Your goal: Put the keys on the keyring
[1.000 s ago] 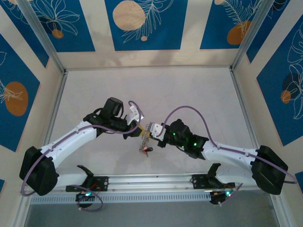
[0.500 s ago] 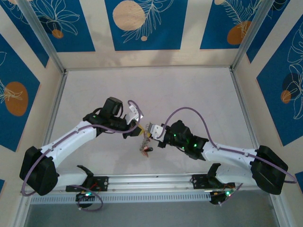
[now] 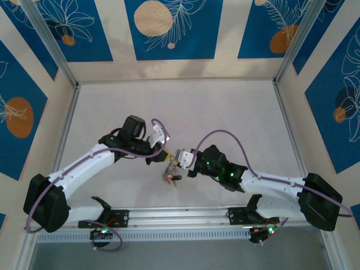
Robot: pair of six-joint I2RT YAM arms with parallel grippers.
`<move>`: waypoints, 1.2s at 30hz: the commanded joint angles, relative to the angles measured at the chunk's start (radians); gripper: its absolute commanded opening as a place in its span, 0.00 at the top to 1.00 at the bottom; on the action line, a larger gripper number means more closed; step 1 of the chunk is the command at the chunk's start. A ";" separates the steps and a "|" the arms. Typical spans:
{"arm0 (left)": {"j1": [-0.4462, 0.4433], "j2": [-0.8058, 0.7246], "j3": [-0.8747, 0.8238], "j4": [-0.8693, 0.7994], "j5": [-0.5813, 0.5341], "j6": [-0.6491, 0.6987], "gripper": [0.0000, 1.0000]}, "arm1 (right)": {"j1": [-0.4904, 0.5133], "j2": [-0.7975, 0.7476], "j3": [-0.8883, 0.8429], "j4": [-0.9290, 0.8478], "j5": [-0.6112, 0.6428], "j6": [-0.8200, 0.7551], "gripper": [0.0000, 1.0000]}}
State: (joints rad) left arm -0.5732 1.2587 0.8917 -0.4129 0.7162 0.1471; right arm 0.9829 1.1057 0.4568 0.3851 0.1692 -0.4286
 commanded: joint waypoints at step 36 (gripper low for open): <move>0.024 -0.157 -0.077 0.049 0.012 0.161 0.50 | -0.055 -0.012 -0.134 0.395 -0.123 0.114 1.00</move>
State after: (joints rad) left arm -0.5560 1.1481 0.8455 -0.3935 0.7460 0.2401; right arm 0.9436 1.1225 0.3286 0.6952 0.0952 -0.3508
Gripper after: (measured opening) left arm 0.488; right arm 0.066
